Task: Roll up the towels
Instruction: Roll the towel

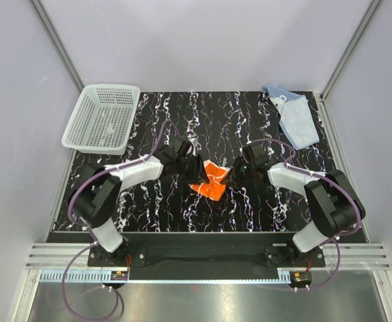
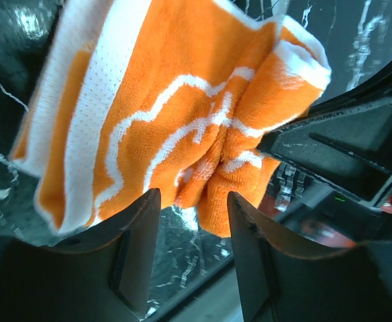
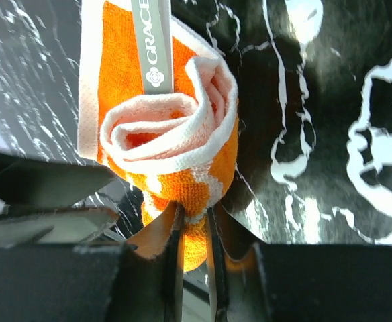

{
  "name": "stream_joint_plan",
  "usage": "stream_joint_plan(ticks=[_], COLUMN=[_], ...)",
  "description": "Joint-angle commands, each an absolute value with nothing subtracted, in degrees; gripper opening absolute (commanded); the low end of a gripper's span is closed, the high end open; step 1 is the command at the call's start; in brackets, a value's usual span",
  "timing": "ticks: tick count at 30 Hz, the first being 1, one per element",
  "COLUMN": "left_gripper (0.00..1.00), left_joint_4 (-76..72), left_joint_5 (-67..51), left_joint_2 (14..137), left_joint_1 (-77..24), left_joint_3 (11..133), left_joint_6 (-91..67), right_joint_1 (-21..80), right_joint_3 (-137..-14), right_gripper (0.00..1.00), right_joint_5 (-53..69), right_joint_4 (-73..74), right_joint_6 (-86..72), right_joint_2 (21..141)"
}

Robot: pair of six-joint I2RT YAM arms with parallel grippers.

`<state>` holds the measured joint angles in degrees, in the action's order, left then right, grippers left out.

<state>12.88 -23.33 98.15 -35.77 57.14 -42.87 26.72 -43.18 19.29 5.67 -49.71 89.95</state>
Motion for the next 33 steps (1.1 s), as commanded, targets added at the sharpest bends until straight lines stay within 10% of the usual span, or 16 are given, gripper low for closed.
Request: stream_joint_plan(ticks=[1,16,33], left_gripper=[0.49,0.51,0.5], left_joint_4=[19.16,20.91,21.18], left_joint_5=[-6.9,18.71,24.34], left_joint_2=[92.3,94.47,106.96], left_joint_1=[-41.2,-64.15,-66.18], left_joint_3=[59.85,65.03,66.28], left_joint_6=[-35.07,-28.91,-30.41], right_joint_1=[27.86,28.48,28.56], right_joint_3=[-47.37,-53.09,-53.88], right_gripper=[0.11,0.13,0.13], right_joint_5=[16.17,17.66,18.72], right_joint_4=[17.04,21.27,23.55], right_joint_6=[-46.76,-46.58,-45.44], right_joint_2=[90.34,95.8,94.3])
